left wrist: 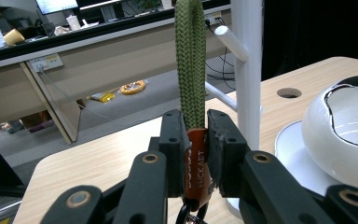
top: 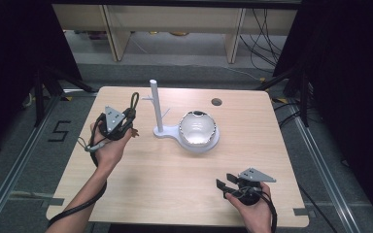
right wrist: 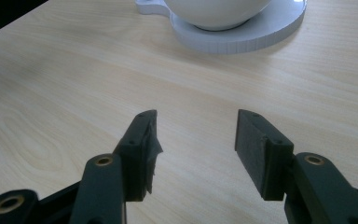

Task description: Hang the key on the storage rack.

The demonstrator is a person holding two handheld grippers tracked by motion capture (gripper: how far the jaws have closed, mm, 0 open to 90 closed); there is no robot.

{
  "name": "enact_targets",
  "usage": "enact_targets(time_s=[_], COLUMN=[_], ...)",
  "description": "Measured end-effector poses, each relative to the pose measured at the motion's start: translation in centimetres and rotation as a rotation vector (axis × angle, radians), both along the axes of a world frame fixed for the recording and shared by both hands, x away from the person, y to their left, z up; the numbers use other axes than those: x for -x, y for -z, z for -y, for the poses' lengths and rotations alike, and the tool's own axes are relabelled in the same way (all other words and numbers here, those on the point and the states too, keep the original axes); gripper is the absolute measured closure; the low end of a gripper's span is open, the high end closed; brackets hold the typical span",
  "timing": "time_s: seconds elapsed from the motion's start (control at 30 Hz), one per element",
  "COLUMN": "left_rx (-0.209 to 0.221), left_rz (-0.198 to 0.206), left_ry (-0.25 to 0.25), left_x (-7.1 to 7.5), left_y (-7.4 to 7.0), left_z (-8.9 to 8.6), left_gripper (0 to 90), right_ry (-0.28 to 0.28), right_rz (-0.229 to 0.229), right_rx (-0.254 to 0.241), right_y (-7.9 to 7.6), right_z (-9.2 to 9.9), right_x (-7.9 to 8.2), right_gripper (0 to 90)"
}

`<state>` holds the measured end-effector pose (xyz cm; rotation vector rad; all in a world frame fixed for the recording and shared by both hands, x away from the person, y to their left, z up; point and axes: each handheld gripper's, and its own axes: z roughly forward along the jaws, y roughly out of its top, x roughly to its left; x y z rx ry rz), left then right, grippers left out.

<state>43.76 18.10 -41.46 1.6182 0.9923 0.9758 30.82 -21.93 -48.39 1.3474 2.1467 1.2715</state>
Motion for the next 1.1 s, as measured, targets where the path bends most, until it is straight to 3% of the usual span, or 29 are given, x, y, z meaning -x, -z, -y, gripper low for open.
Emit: enact_targets(time_s=[0.17, 0.2, 0.47, 0.53, 0.77, 0.8, 0.83, 1.1], left_rx=[-0.012, -0.016, -0.025, -0.024, -0.047, -0.056, -0.068, -0.098], left_rz=[0.006, 0.003, -0.008, -0.009, -0.019, -0.016, -0.011, 0.009], left_ry=[0.006, 0.005, -0.002, -0.001, 0.008, 0.009, 0.007, 0.013], left_x=[0.0, 0.0, -0.5, -0.5, -0.6, -0.5, -0.5, 0.0], left_y=[-0.1, -0.1, 0.0, 0.0, 0.1, 0.1, 0.1, 0.1], left_z=[0.4, 0.5, 0.6, 0.7, 1.2, 1.2, 1.3, 1.7], left_gripper=[76.2, 76.3, 76.3, 76.2, 76.2, 76.2, 76.1, 76.1], right_ry=[0.003, 0.012, 0.012, -0.002, -0.002, 0.018, -0.001, -0.002], right_rz=[0.003, -0.035, -0.035, -0.01, -0.004, -0.04, -0.015, -0.002], right_rx=[-0.004, -0.037, -0.043, -0.024, -0.02, -0.044, -0.03, -0.025], right_y=[0.0, 0.0, 0.0, 0.1, 0.1, 0.0, 0.1, 0.2], right_z=[0.0, -0.3, -0.3, -0.1, 0.0, -0.3, -0.1, -0.1], right_x=[0.0, 0.2, 0.2, 0.0, -0.1, 0.2, 0.0, -0.1], right_gripper=[49.6, 49.6, 49.6, 49.6, 49.6, 49.6, 49.6, 49.6])
